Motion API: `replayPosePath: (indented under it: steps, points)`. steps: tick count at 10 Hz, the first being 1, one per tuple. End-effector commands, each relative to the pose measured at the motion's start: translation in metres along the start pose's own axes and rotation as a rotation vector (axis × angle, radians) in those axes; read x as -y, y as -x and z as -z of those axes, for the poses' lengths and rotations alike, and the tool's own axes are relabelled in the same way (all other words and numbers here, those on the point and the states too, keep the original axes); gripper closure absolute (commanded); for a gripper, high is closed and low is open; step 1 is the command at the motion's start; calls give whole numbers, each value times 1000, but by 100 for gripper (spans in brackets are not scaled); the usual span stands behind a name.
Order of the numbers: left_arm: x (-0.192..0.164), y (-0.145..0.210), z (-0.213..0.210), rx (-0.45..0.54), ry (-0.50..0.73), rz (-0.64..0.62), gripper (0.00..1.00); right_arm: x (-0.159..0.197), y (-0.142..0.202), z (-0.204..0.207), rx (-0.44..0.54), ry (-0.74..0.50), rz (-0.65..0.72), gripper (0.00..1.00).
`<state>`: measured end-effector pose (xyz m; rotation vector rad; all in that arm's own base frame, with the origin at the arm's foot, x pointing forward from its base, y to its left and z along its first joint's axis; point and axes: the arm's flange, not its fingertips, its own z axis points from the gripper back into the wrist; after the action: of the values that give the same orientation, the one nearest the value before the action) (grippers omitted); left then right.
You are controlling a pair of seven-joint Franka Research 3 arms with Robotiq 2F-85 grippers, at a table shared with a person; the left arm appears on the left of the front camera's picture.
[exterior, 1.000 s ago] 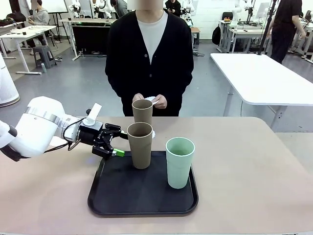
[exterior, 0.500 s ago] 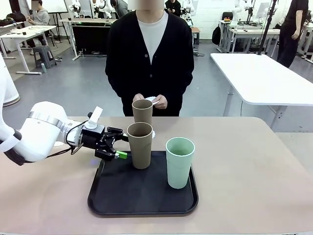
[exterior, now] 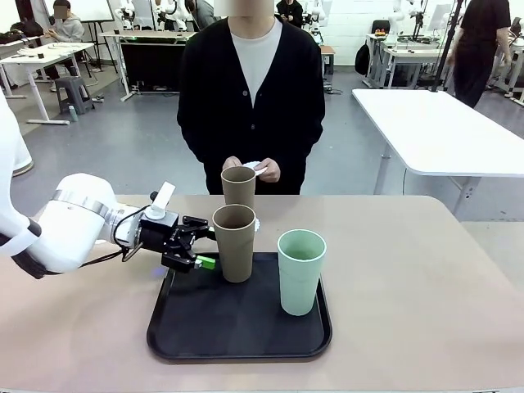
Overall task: Place coasters on the table and set cups on them.
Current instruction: Take one Reusable plastic cup from the Flat Tray and place it on a coaster set by the human.
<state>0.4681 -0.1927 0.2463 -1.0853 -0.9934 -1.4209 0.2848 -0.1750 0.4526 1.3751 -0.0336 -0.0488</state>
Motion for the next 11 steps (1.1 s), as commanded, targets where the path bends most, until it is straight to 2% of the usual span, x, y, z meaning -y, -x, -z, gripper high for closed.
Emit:
replayPosePath:
  steps: [1, 11]
  points:
    - [-5, 3, 4, 18, -18, 46, 0, 0, 0, -1, 0, -8, -5, 0]
    - [-16, -2, 17, 8, -32, 40, 0, 0, 0, -1, 0, -8, -5, 0]
